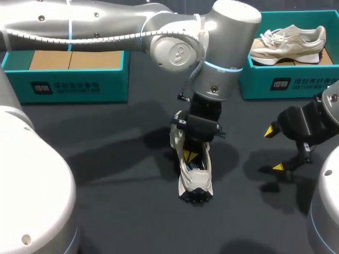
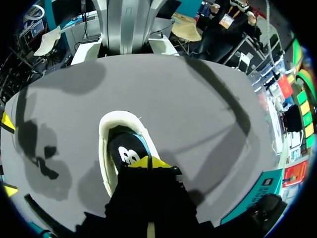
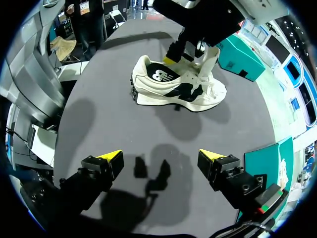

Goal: Take the shoe out of the shoebox, open the shoe tongue, remove and reinsert the insole, then place the shoe into the shoebox

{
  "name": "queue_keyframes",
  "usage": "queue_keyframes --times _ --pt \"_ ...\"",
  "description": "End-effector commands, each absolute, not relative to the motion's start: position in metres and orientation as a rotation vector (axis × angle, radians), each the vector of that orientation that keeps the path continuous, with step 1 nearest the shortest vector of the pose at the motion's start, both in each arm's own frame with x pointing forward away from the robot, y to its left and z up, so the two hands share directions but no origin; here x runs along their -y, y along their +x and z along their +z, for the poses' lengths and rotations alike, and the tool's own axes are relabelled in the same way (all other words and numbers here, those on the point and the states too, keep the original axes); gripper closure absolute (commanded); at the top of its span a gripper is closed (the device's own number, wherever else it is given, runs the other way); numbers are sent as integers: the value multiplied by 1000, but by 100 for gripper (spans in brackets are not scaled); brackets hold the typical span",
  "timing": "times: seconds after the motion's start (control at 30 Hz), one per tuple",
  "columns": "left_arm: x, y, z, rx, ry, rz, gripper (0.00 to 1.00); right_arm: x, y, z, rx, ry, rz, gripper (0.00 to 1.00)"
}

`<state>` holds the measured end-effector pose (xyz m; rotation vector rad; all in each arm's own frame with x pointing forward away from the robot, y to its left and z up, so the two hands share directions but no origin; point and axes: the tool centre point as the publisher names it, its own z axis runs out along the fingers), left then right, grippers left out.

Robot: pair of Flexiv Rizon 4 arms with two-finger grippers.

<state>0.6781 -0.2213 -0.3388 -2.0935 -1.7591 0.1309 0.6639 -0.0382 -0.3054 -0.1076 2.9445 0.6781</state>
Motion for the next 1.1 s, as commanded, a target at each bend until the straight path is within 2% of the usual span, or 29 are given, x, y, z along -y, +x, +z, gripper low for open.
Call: queue_keyframes --times 0.03,0.37,0.63,0.93,1.1 --pt "220 675 -350 1747 -2097 123 100 38 662 -305 -2944 -106 674 0" --pt "223 674 -364 1746 -2080 127 100 38 662 -305 -2944 -106 674 0" --pt "220 668 -353 1778 -2123 97 100 38 662 -305 -2944 -106 674 0" --pt "226 670 -400 1858 -2018 141 100 38 662 -305 -2944 -106 674 0" --pt "232 678 -409 1932 -1975 162 100 38 662 -305 -2944 -106 674 0"
